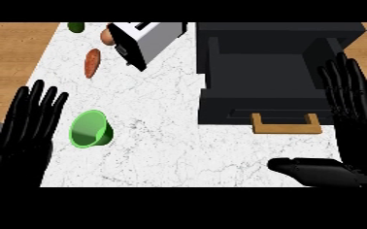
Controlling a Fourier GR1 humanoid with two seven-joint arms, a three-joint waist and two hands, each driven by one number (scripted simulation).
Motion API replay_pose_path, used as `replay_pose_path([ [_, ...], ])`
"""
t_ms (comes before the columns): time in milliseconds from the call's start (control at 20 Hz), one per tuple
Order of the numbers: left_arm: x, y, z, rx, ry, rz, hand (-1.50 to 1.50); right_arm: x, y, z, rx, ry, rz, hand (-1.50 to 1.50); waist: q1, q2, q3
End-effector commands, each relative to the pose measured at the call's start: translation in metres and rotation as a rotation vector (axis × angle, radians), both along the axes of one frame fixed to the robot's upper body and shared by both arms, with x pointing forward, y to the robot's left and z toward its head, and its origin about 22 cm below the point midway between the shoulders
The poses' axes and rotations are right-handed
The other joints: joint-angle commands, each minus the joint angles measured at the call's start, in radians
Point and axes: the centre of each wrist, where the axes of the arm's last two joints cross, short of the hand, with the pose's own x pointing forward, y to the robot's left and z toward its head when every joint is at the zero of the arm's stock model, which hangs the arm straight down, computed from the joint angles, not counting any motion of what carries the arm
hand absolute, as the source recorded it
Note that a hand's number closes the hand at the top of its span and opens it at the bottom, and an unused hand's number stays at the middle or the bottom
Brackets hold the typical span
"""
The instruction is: Pick up the cup, place it into the drawer and close the drawer
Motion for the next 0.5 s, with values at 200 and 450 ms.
replay_pose_path([
  [200, -0.009, 0.039, -0.036, -0.053, 0.062, 0.012, -1.5, 0.006, -0.012, 0.001, -0.002, 0.011, 0.01, -1.5, -0.002, -0.001, 0.0],
  [450, -0.006, 0.056, -0.064, -0.021, 0.125, 0.105, -1.5, 0.01, -0.014, -0.002, -0.013, 0.024, 0.007, -1.5, -0.003, -0.001, 0.0],
])
